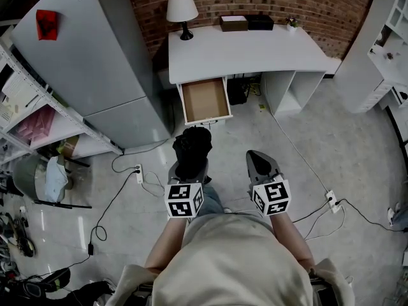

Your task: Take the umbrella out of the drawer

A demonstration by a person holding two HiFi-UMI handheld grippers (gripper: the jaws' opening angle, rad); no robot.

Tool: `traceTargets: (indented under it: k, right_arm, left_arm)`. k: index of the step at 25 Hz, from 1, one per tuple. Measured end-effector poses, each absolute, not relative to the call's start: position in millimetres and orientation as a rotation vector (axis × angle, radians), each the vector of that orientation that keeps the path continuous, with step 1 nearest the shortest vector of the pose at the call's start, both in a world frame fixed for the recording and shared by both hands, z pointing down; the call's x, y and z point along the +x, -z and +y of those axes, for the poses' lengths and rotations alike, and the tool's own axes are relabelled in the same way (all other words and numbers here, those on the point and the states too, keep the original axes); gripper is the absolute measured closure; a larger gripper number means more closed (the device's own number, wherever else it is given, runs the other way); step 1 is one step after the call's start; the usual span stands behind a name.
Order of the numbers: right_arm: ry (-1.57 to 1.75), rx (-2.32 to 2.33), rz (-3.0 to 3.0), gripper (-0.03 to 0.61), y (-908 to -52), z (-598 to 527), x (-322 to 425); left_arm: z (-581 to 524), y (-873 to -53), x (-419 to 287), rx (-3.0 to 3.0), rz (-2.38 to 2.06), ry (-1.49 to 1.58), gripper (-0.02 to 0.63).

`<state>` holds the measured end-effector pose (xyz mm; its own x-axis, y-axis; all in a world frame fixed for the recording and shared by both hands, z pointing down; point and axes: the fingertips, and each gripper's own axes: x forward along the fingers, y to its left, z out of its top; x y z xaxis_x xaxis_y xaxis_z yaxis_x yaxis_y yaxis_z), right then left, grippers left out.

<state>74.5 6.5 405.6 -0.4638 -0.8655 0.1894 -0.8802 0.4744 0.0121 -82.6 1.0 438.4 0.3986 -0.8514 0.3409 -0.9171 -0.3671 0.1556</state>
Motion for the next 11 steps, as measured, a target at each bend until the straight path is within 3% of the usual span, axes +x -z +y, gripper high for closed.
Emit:
traceTargets:
  k: [11]
  right_arm:
    - [-0.139,1.520,-2.550,0.578,-402.9,2.5,72.8]
  left_arm:
    - [-3.8,-439.1,-83.1,2.331,-1.526,-0.281,0.368]
